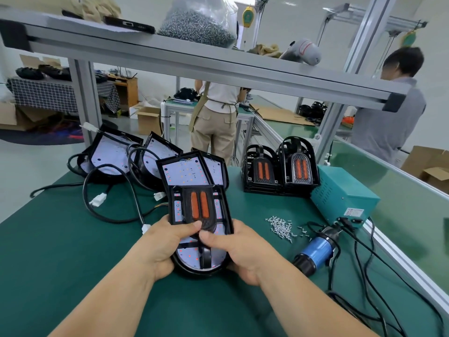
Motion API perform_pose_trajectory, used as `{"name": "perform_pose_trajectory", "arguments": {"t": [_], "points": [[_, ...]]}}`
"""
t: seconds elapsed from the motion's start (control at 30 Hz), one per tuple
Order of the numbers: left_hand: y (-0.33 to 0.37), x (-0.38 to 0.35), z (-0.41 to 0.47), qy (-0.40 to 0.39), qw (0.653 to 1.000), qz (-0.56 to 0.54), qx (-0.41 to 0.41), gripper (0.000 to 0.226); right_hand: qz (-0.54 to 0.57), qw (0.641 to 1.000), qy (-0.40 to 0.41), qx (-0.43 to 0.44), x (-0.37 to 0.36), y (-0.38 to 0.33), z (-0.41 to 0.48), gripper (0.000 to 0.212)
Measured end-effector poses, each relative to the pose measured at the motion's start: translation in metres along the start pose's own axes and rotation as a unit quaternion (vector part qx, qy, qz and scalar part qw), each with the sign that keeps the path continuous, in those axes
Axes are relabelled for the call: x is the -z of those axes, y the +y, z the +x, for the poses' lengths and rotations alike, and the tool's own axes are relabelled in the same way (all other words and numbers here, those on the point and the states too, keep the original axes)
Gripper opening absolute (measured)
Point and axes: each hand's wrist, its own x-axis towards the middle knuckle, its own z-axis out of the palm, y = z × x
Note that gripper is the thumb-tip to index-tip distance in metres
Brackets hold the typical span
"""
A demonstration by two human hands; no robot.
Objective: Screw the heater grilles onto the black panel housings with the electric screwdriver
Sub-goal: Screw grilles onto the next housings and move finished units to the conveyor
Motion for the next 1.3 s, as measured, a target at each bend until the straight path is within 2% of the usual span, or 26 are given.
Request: {"name": "perform_pose_trajectory", "arguments": {"t": [0.1,0.17,0.27,0.33,0.37,0.4,0.43,0.47,0.5,0.53,0.6,0.67,0.73,0.93,1.03,1.13,1.2,1.3], "points": [[0.002,0.001,0.0,0.011,1.0,-0.021,0.016,0.045,-0.018,1.0,0.006,-0.001,-0.004,0.007,-0.004,0.056],[0.002,0.002,0.0,0.02,0.999,-0.011,0.024,0.041,-0.031,0.999,0.024,0.003,-0.006,0.009,-0.003,0.061],[0.003,0.003,0.001,0.024,0.999,0.021,0.038,0.031,-0.054,0.998,0.003,0.008,-0.006,0.007,-0.006,0.049],[0.004,0.003,0.0,0.024,0.998,0.04,0.048,0.028,-0.161,0.986,-0.007,0.036,-0.002,-0.001,-0.01,0.028],[0.005,0.003,-0.001,0.025,0.997,0.051,0.05,0.028,-0.238,0.97,0.01,0.051,0.002,-0.007,-0.013,0.023],[0.005,0.002,-0.002,0.026,0.996,0.064,0.049,0.027,-0.31,0.948,0.042,0.062,0.01,-0.014,-0.014,0.035],[0.005,0.001,-0.003,0.028,0.995,0.077,0.048,0.026,-0.363,0.926,0.086,0.062,0.022,-0.022,-0.016,0.056],[0.005,0.0,-0.004,0.032,0.995,0.086,0.049,0.026,-0.384,0.912,0.13,0.059,0.035,-0.03,-0.019,0.072],[0.005,0.0,-0.004,0.036,0.994,0.094,0.05,0.026,-0.388,0.903,0.175,0.058,0.051,-0.039,-0.023,0.076],[0.006,-0.001,-0.005,0.041,0.993,0.1,0.051,0.026,-0.399,0.889,0.218,0.055,0.068,-0.048,-0.028,0.072],[0.007,-0.003,-0.007,0.043,0.991,0.112,0.054,0.028,-0.463,0.838,0.286,0.035,0.103,-0.058,-0.041,0.061],[0.008,-0.006,-0.009,0.042,0.99,0.122,0.054,0.029,-0.516,0.794,0.321,-0.011,0.131,-0.053,-0.054,0.06],[0.008,-0.009,-0.01,0.042,0.989,0.128,0.055,0.03,-0.527,0.78,0.335,-0.051,0.143,-0.035,-0.061,0.06],[-0.003,-0.019,-0.015,0.034,0.98,0.184,0.072,0.017,-0.437,0.807,0.396,-0.038,0.131,0.003,-0.058,0.066],[-0.007,-0.017,-0.016,0.049,0.976,0.196,0.081,0.02,-0.34,0.839,0.424,-0.037,0.128,0.006,-0.058,0.06],[-0.005,-0.019,-0.018,0.05,0.973,0.207,0.085,0.023,-0.234,0.851,0.47,-0.018,0.124,0.011,-0.061,0.059],[-0.003,-0.021,-0.02,0.051,0.973,0.21,0.084,0.026,-0.134,0.852,0.506,0.024,0.12,0.014,-0.065,0.069],[0.001,-0.023,-0.023,0.06,0.972,0.214,0.07,0.026,0.053,0.847,0.523,0.077,0.116,0.014,-0.072,0.097]]}}
